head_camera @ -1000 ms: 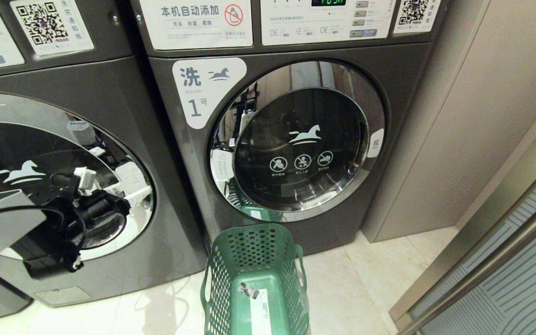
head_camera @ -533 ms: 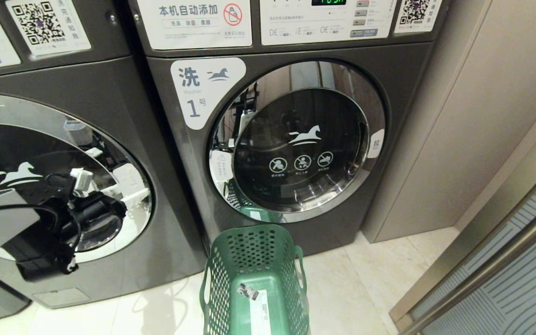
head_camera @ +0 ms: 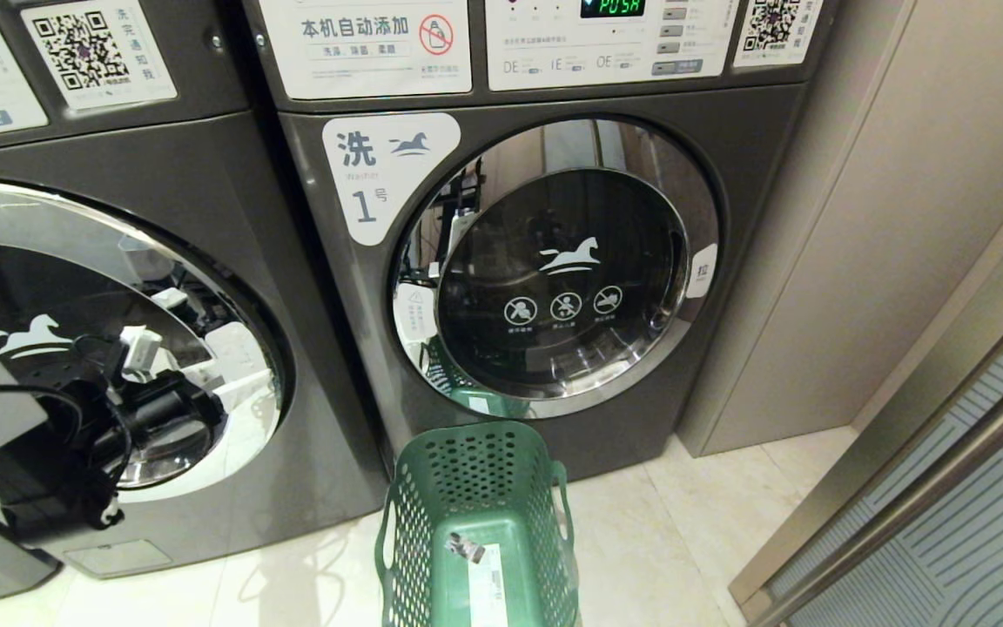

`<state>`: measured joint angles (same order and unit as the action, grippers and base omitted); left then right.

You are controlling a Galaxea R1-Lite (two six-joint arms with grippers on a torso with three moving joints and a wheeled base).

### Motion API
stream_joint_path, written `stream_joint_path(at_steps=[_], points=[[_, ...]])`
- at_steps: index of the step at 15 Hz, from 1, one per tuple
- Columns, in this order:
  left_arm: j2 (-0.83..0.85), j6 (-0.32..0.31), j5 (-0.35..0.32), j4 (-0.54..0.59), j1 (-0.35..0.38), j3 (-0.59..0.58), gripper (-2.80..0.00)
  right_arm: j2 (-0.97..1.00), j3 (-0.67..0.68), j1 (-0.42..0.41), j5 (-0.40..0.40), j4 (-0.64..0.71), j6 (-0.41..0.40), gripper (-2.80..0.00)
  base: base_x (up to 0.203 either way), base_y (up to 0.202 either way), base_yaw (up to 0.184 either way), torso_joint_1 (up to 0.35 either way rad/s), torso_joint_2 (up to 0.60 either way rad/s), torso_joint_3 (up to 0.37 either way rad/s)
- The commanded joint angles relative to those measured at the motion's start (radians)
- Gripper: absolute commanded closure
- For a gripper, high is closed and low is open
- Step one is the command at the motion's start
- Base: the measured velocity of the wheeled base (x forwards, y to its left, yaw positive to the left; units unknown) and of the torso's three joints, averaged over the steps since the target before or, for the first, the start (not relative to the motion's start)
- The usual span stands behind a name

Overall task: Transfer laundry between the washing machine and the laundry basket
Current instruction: Open the lid of the washing machine

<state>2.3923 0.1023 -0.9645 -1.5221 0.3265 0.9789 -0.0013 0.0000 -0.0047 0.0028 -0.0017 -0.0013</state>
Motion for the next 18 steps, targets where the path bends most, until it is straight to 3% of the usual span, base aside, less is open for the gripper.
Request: stream_joint_path(at_steps=[1,5,10,12,16,18], points=[[0.009,0.003,0.007,-0.008,0.057,0.01,-2.8,0.001,0.0,0.0,0.0,0.0,0.0,0.0,0.0,0.0,0.0,0.0,0.0,0.0],[0.037,0.005,0.009,-0.008,0.158,0.082,-2.8,0.001,0.0,0.0,0.0,-0.001,0.0,0.0,0.0,0.0,0.0,0.0,0.0,0.0],[0.01,0.018,0.006,-0.008,0.23,0.066,-2.8,0.001,0.0,0.0,0.0,-0.001,0.0,0.0,0.0,0.0,0.0,0.0,0.0,0.0],[-0.055,0.021,0.006,-0.008,0.236,0.006,-2.8,0.001,0.0,0.0,0.0,0.0,0.0,0.0,0.0,0.0,0.0,0.0,0.0,0.0],[-0.245,0.021,0.004,-0.008,0.252,-0.282,-2.8,0.001,0.0,0.0,0.0,0.0,0.0,0.0,0.0,0.0,0.0,0.0,0.0,0.0],[-0.275,0.019,-0.002,-0.008,0.232,-0.302,-2.8,0.001,0.0,0.0,0.0,-0.001,0.0,0.0,0.0,0.0,0.0,0.0,0.0,0.0]])
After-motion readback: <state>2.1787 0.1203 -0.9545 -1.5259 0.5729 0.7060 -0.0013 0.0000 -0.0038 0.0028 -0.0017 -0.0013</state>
